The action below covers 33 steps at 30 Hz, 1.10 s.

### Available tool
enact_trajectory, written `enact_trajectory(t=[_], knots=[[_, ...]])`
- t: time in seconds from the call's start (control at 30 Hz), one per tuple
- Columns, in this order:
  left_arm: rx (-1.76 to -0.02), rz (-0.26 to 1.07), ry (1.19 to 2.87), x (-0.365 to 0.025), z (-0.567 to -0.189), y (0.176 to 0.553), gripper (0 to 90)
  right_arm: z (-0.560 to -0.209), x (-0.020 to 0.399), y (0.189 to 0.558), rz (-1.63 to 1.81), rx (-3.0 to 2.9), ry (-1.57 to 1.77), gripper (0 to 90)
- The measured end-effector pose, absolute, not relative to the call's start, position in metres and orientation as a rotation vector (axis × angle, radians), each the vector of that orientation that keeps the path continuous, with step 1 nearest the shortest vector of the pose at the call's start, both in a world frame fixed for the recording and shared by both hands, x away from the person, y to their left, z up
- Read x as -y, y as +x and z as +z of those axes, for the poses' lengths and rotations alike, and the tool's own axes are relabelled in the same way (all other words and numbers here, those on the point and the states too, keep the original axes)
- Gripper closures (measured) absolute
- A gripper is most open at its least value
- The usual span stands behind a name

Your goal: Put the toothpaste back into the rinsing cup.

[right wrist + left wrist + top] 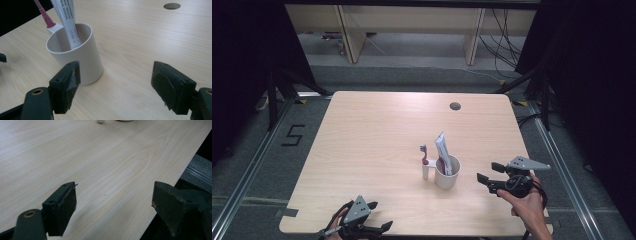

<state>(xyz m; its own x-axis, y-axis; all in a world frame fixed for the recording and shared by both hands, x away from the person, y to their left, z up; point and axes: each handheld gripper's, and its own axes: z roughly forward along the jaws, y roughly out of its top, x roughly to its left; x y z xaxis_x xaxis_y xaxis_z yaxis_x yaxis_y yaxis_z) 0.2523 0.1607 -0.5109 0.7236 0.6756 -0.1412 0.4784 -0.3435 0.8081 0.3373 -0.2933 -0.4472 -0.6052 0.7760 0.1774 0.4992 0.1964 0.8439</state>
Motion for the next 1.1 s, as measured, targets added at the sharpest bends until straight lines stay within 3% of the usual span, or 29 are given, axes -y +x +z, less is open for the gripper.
enact_trajectory(t=[1.1], knots=[[-0.867, 0.294, 2.065, -0.165, -0.512, 0.251, 19.2, -0.479, 0.315, 0.292, 1.295, -2.259, 1.285, 20.3]])
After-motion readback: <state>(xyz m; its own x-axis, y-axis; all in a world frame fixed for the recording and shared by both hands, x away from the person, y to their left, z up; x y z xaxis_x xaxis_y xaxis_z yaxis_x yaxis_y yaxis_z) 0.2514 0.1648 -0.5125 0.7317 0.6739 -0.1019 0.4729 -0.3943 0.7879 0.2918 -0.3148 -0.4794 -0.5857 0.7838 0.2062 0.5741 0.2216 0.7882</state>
